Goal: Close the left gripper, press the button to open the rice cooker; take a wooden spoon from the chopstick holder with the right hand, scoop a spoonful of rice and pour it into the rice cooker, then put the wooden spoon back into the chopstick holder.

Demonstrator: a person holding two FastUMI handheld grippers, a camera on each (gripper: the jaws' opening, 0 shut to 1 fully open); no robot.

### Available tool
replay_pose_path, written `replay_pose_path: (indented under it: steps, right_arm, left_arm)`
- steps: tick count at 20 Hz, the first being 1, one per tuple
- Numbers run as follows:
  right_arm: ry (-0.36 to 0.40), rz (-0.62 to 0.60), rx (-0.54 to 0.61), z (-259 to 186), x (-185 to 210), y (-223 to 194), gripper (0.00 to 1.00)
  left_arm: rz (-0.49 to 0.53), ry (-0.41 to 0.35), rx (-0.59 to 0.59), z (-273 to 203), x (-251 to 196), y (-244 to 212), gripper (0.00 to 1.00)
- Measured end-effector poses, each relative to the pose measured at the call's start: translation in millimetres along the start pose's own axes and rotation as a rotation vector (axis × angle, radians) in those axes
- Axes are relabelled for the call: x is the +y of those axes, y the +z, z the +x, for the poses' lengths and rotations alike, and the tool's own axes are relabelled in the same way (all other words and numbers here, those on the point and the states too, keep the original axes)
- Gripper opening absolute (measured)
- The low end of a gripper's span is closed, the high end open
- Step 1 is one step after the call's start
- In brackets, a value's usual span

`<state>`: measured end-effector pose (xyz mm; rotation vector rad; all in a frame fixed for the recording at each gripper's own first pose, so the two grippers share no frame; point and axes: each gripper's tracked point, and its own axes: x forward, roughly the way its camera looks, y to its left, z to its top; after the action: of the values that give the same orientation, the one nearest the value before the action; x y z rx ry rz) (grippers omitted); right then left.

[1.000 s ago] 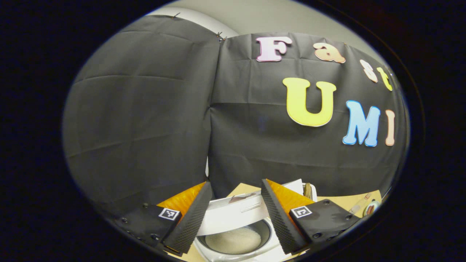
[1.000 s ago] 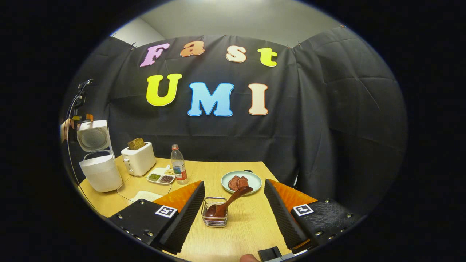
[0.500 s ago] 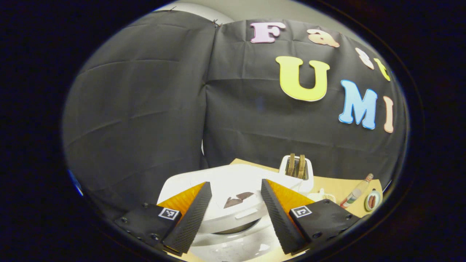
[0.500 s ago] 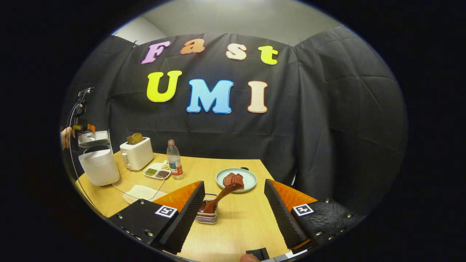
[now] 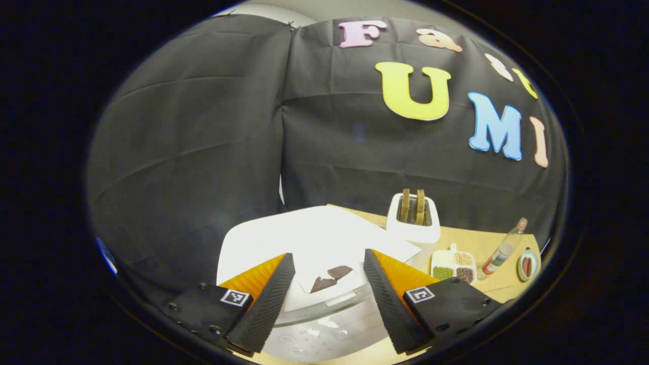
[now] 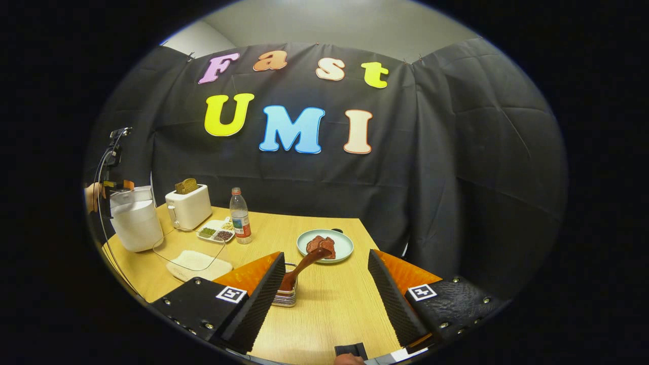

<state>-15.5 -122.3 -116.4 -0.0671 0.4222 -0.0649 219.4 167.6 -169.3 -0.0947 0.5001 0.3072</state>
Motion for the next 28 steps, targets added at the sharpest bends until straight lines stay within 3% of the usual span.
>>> replay_pose_path:
  steps: [1,3,5,7,18,22,28]
  right_arm:
    - [0.000,0.000,0.002,-0.9,0.9,-1.9,1.00]
    - [0.002,0.003,0.009,-2.5,2.4,-4.3,1.00]
    - [0.005,0.003,0.017,-3.2,4.2,-7.7,1.00]
    - [0.008,0.001,0.020,-5.2,5.9,-10.3,1.00]
    - [0.048,-0.012,0.027,-0.6,30.0,-10.6,1.00]
    - [0.080,-0.037,-0.026,-1.3,44.5,18.0,1.00]
    - [0.145,-0.018,-0.119,-3.2,74.3,68.6,0.99]
  left_arm:
    - [0.006,0.002,0.004,0.8,-0.6,-4.3,0.92]
    - [0.007,0.004,0.010,1.1,-2.2,-8.0,0.92]
    - [0.013,0.003,0.015,1.1,-2.8,-12.6,1.00]
    - [0.028,0.005,0.022,1.7,-5.3,-19.3,0.96]
    - [0.047,-0.004,0.038,12.2,-14.2,-27.0,0.97]
    - [0.045,-0.037,0.021,3.7,-16.8,-21.5,0.98]
    - [0.089,-0.069,-0.179,-61.4,-17.5,35.5,0.98]
